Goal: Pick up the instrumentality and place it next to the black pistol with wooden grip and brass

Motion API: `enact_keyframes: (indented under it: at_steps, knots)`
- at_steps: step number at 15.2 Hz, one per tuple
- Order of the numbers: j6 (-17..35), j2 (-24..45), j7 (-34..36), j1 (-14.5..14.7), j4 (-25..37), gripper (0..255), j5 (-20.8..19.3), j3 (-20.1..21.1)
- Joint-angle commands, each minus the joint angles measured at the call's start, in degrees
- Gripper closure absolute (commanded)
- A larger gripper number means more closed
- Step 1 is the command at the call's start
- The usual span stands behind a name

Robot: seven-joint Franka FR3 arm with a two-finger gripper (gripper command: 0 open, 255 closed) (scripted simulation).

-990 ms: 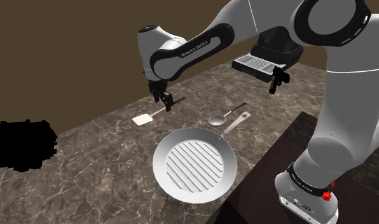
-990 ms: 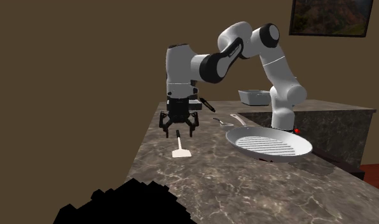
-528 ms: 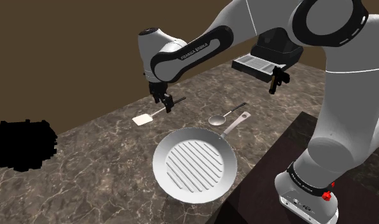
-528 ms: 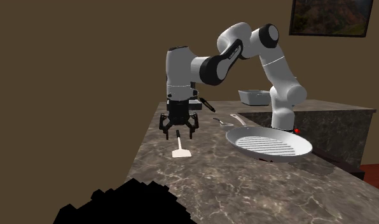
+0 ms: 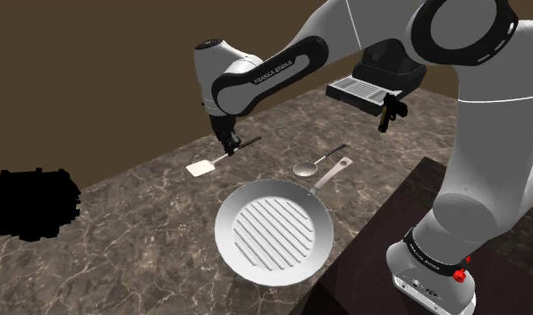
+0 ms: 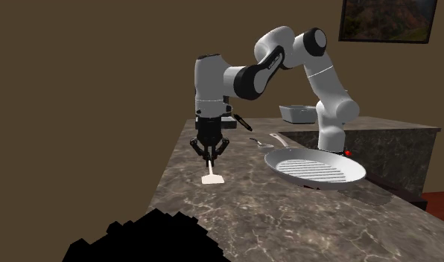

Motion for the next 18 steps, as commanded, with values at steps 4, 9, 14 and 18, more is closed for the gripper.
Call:
enact_keyframes:
  at_steps: [4,9,14,18]
  knots:
    - [-0.6,-0.4,-0.2,-0.1,0.3,255,0.3,0.2]
    - [-3.5,-2.2,-1.3,-0.6,1.8,255,1.8,1.0]
    - [-6.6,-3.7,-2.2,-0.9,3.7,255,3.1,1.6]
    - [-9.1,-4.7,-2.9,-1.1,5.5,255,4.0,2.1]
